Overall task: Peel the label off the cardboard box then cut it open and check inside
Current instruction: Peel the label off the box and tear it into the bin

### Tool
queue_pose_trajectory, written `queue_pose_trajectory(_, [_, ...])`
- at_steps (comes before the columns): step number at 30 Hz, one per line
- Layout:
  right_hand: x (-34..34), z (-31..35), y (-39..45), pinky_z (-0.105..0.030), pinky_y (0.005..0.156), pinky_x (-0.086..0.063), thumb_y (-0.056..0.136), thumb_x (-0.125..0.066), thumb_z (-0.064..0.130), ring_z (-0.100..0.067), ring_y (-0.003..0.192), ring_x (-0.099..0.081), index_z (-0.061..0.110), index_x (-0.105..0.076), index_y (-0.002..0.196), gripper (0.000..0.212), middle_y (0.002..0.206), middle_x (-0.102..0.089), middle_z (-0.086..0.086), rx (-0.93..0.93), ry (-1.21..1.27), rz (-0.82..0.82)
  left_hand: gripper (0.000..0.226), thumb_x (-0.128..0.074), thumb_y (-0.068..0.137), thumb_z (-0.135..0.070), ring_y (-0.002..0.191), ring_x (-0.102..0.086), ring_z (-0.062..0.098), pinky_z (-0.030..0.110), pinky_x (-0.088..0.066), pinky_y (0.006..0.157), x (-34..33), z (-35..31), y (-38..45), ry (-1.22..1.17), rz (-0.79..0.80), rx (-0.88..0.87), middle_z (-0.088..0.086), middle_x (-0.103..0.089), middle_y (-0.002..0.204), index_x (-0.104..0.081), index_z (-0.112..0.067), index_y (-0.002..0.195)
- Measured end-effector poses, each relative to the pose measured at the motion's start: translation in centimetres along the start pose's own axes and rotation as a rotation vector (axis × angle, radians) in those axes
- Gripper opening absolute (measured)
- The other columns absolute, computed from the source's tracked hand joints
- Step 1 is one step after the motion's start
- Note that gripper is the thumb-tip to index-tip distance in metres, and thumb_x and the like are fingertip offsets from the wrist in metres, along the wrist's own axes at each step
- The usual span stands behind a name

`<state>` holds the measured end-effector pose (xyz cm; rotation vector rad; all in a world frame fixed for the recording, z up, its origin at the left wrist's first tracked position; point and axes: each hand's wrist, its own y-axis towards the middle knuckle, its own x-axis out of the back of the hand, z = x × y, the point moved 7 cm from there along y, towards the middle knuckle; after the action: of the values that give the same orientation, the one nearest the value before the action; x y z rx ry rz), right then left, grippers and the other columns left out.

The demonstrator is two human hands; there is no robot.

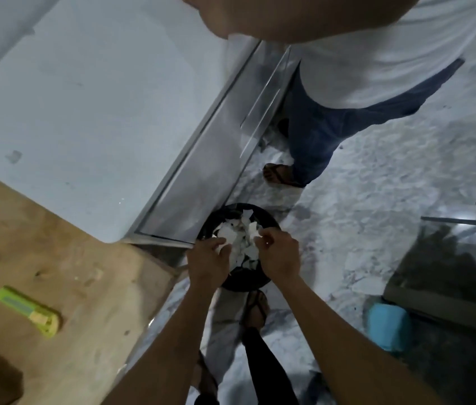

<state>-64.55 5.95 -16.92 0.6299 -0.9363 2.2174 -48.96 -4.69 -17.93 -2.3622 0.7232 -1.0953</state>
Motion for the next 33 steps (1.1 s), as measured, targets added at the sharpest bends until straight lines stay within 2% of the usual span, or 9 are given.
queue_pose_trajectory(3, [-0.8, -1.0, 1.0, -0.021, 0.077, -0.047, 0.092, -0.063, 0.027, -0.018, 0.091, -0.067, 0.013, -0.069, 0.110, 0.024, 0.102, -0.073, -0.005, -0.012, 0.006, 0.020, 0.036, -0.063, 0.082, -0.037, 0.111, -0.064, 0.030, 0.042, -0.051, 0.097, -0.8, 0.7, 1.2, 0.024, 0.065, 0.045, 0.010, -0.069, 0.117, -0.071, -0.019, 0.112])
queue_pose_trajectory(8, [0.5, -1.2, 0.9, -0.032, 0.083, -0.054, 0.090, -0.066, 0.028, -0.018, 0.088, -0.067, 0.015, -0.069, 0.109, 0.024, 0.100, -0.072, -0.003, -0.054, 0.064, 0.033, 0.045, -0.074, 0.076, -0.035, 0.102, -0.068, 0.035, 0.049, -0.053, 0.093, 0.5, 0.3, 0.3, -0.072, 0.002, 0.047, 0.023, -0.072, 0.103, -0.072, -0.007, 0.110])
queue_pose_trajectory(11, [2.3, 0.2, 0.0, -0.037, 0.088, -0.054, 0.089, -0.066, 0.029, -0.020, 0.092, -0.067, 0.017, -0.068, 0.109, 0.024, 0.099, -0.072, -0.004, -0.070, 0.099, 0.015, 0.040, -0.075, 0.084, -0.022, 0.106, -0.067, 0.024, 0.033, -0.051, 0.098, 2.5, -2.1, -2.0, -0.143, 0.009, 0.054, 0.012, -0.071, 0.115, -0.068, -0.006, 0.120])
queue_pose_trajectory(15, [5.0, 3.2, -2.1, -0.033, 0.088, -0.053, 0.089, -0.066, 0.028, -0.019, 0.090, -0.066, 0.015, -0.068, 0.107, 0.023, 0.096, -0.071, -0.006, -0.062, 0.168, 0.005, 0.033, -0.069, 0.088, -0.024, 0.106, -0.067, 0.021, 0.025, -0.048, 0.091, 5.4, -4.7, -5.3, -0.104, -0.046, -0.016, 0.007, -0.072, 0.113, -0.071, -0.008, 0.117])
queue_pose_trajectory(20, [7.7, 6.5, -5.1, -0.006, 0.060, -0.036, 0.090, -0.063, 0.018, -0.014, 0.082, -0.057, 0.008, -0.064, 0.099, 0.014, 0.090, -0.063, -0.003, 0.009, 0.159, 0.020, 0.018, -0.070, 0.088, -0.019, 0.084, -0.065, 0.017, 0.017, -0.044, 0.064, 8.2, -6.7, -9.5, -0.199, -0.066, -0.040, 0.003, -0.071, 0.085, -0.072, -0.004, 0.099])
queue_pose_trajectory(25, [8.3, 8.4, -9.7, -0.016, 0.078, -0.039, 0.090, -0.064, 0.026, -0.014, 0.093, -0.059, 0.018, -0.069, 0.109, 0.021, 0.100, -0.066, 0.002, 0.041, 0.199, 0.028, 0.018, -0.070, 0.089, -0.009, 0.089, -0.062, 0.013, -0.001, -0.041, 0.060, 11.2, -6.1, -14.7, -0.243, -0.085, -0.120, 0.005, -0.068, 0.092, -0.071, 0.001, 0.103])
queue_pose_trajectory(27, [7.6, 9.6, -11.8, -0.014, 0.071, -0.044, 0.091, -0.063, 0.028, -0.014, 0.087, -0.061, 0.022, -0.069, 0.108, 0.019, 0.101, -0.068, 0.002, 0.091, 0.214, 0.051, 0.017, -0.072, 0.088, -0.017, 0.088, -0.065, 0.010, -0.001, -0.043, 0.061, 13.0, -4.7, -16.6, -0.237, -0.121, -0.147, 0.001, -0.071, 0.094, -0.074, -0.008, 0.103])
queue_pose_trajectory(30, [5.3, 11.2, -15.6, -0.027, 0.067, -0.050, 0.089, -0.065, 0.028, -0.008, 0.074, -0.062, 0.018, -0.069, 0.106, 0.020, 0.090, -0.070, 0.001, 0.173, 0.224, 0.100, 0.009, -0.071, 0.087, -0.025, 0.075, -0.067, 0.007, 0.022, -0.057, 0.073, 16.3, -1.6, -19.4, -0.226, -0.177, -0.204, -0.002, -0.076, 0.084, -0.076, -0.018, 0.088])
queue_pose_trajectory(33, [2.6, 13.7, -19.9, -0.033, 0.063, -0.052, 0.089, -0.065, 0.027, -0.020, 0.064, -0.059, 0.010, -0.067, 0.092, 0.017, 0.082, -0.067, -0.013, 0.271, 0.204, 0.165, 0.010, -0.069, 0.087, -0.021, 0.071, -0.065, -0.002, 0.019, -0.055, 0.077, 19.9, 2.7, -22.6, -0.255, -0.251, -0.219, -0.008, -0.075, 0.086, -0.076, -0.017, 0.092])
